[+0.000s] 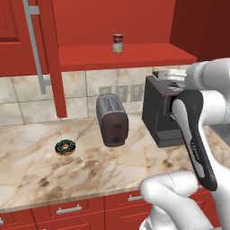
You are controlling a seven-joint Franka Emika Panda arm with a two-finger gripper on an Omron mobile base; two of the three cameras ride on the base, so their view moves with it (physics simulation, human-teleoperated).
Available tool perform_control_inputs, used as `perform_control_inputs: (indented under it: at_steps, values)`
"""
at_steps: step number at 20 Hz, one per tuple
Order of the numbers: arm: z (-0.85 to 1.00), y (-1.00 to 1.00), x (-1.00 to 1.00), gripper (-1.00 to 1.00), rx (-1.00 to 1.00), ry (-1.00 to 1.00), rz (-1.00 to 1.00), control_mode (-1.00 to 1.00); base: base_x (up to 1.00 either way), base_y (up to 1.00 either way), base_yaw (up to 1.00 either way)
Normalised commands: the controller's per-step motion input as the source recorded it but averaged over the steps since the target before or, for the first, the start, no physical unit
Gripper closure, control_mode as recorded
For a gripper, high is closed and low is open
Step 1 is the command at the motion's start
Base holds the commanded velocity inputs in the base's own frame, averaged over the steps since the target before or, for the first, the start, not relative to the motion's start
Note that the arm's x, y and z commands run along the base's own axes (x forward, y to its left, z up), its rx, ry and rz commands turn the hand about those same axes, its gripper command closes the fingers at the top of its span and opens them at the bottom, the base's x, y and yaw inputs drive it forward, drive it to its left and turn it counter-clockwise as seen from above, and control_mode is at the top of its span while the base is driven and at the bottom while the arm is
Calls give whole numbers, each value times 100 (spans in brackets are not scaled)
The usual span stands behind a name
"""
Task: Restock the canned food cabinet by taking the new fresh canned food from the counter and placing it in the cabinet. Then, take the old canned food from the cabinet and place it on the counter.
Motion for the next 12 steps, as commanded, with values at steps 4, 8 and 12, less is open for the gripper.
perform_control_inputs:
  at_steps: [4,8,12]
  values:
    - [50,0,8,100,0,-29,0,-100,0,0,0]
    - [41,8,67,100,-1,-1,0,-100,0,0,0]
    - [1,11,95,100,-5,7,-1,-100,0,0,0]
